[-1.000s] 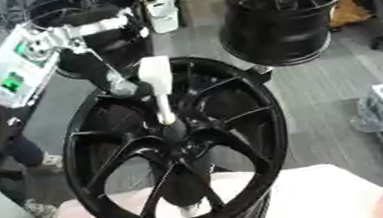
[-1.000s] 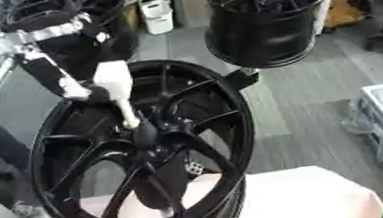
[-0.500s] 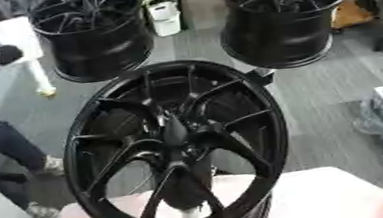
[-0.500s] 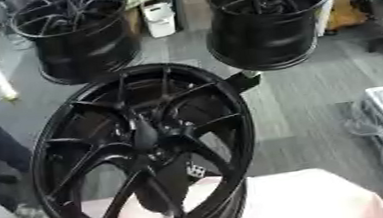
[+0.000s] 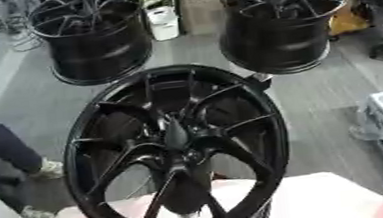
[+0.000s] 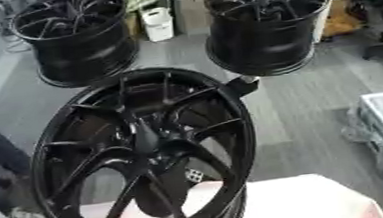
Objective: Pull the pin out of the wheel hub.
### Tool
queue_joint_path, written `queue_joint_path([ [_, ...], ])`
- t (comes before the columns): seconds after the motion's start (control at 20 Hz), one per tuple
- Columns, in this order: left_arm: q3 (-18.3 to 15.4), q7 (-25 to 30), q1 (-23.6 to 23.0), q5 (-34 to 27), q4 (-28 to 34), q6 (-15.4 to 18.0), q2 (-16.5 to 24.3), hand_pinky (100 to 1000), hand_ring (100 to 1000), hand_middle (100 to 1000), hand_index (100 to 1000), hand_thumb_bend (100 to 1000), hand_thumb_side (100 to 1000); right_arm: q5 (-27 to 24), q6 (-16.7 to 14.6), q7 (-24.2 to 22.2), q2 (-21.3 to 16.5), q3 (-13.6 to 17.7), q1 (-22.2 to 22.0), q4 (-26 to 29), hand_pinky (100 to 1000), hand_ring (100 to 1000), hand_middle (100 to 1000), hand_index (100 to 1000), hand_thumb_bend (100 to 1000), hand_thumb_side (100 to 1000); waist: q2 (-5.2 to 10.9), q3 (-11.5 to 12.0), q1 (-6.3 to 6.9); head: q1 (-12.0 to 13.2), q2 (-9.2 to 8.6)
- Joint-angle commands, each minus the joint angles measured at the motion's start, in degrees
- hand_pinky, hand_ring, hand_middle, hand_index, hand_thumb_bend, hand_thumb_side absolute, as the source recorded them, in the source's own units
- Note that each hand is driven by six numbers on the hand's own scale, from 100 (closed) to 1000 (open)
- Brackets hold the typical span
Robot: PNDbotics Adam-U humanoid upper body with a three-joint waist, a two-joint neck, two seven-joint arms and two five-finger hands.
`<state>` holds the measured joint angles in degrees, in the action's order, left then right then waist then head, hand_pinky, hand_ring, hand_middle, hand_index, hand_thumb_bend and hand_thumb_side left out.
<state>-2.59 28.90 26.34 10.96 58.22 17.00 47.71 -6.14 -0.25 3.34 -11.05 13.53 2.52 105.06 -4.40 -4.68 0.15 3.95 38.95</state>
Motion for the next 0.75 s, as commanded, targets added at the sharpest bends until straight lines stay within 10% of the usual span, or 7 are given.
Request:
queue_joint_path([
  [0.05, -3.1, -2.4, -1.4, -6.7, 3.4, 0.1, -0.7, 592, 690, 762, 810, 820, 617, -0.1, -0.1, 0.1, -0.4, 0.4, 0.5, 0.4, 731, 804, 811, 937, 100, 767, 0.33, 0.1, 0.03, -0.3, -0.78],
  [0.35, -11.7, -8.6, -12.1, -20.8, 25.8, -4.6, -9.4, 594, 693, 730, 786, 752, 632, -0.2, -0.1, 0.3, 0.0, 0.6, 0.6, 0.5, 731, 805, 812, 937, 100, 770, 0.02, 0.9, -0.22, -0.7, -0.78],
  [0.75, -18.8, -14.5, -20.7, -15.4, 42.8, -16.8, -31.4, 602, 703, 704, 773, 724, 645, -0.7, 0.0, -0.1, 0.6, 0.3, 0.3, 0.1, 731, 808, 815, 940, 100, 784, -0.99, 2.4, -1.56, 0.5, -0.28],
])
